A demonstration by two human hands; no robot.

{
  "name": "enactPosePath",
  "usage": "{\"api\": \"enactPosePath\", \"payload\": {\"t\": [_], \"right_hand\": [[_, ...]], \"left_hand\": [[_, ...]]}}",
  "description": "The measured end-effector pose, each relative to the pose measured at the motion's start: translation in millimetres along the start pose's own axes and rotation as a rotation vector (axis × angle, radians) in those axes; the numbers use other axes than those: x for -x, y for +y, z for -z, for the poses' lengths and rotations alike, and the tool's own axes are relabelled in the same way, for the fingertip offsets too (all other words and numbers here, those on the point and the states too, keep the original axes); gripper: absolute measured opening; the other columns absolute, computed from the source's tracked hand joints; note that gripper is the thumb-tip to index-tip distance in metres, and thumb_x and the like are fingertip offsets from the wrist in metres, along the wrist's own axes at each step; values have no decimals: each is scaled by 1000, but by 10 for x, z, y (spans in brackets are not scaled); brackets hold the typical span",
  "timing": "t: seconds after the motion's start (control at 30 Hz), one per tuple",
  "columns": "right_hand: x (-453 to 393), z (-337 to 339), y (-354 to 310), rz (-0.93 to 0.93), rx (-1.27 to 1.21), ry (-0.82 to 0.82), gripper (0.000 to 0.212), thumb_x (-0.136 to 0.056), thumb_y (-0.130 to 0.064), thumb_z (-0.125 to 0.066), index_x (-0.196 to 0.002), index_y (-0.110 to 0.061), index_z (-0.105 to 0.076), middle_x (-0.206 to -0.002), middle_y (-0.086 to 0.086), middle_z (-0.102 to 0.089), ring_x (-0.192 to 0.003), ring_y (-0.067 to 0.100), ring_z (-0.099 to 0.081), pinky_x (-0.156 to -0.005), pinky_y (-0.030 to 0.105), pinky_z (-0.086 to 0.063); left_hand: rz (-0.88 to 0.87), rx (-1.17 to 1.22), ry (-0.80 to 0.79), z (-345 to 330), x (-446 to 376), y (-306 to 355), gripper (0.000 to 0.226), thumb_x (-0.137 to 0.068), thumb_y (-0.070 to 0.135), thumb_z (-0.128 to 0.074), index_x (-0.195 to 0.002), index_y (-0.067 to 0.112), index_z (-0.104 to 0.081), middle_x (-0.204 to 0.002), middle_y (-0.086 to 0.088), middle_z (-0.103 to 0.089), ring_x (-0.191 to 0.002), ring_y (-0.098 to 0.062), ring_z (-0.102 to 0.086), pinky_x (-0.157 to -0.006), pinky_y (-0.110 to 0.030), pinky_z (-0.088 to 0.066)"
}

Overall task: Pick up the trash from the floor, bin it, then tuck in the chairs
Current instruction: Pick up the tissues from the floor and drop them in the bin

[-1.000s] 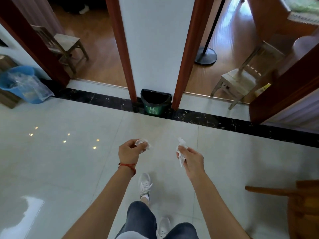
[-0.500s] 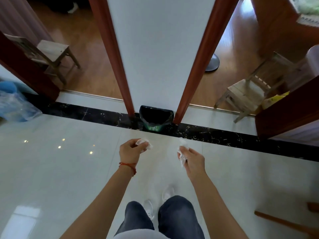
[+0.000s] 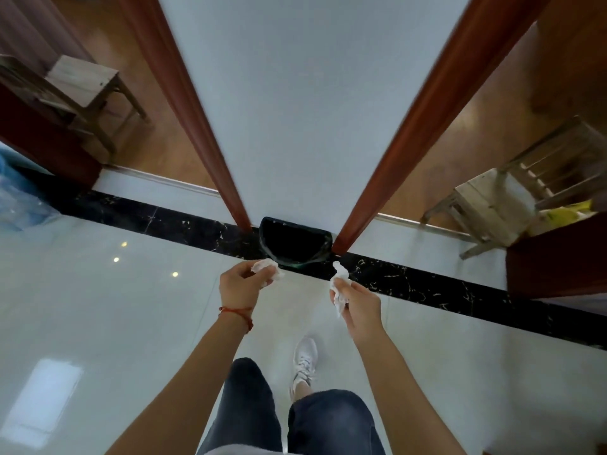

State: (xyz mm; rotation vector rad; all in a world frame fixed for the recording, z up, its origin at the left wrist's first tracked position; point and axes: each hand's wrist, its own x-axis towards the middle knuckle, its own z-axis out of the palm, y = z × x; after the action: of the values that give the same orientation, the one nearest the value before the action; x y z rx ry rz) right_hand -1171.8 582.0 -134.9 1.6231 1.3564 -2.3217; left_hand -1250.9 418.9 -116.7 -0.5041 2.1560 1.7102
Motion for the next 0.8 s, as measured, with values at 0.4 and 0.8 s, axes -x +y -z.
{"api": "enactPosePath", "payload": {"t": [0.4,0.8], "right_hand": [[-1257,-333,249,-28,51,22,35,-79,-8,-68,-44,-11,-66,-52,0,-57,-61,18,-51,-72,33,-40],[-2299,-531,680,-34,-66,45,22,-80,-1,-65,-59,-7,-64,-62,6,-56,-61,16,-50,-64,28,-41]], "left_hand": [[77,-76,-39,-369,-1185,-519,9,-72,8,-73,-71,16,-68,-69,-9,-65,-67,-22,-60,-71,-31,-55],[96,-107,-34,-705,-2159,-1222,17,-73,10,-73,-65,22,-65,-68,-5,-64,-70,-23,-59,-74,-33,-53]]}}
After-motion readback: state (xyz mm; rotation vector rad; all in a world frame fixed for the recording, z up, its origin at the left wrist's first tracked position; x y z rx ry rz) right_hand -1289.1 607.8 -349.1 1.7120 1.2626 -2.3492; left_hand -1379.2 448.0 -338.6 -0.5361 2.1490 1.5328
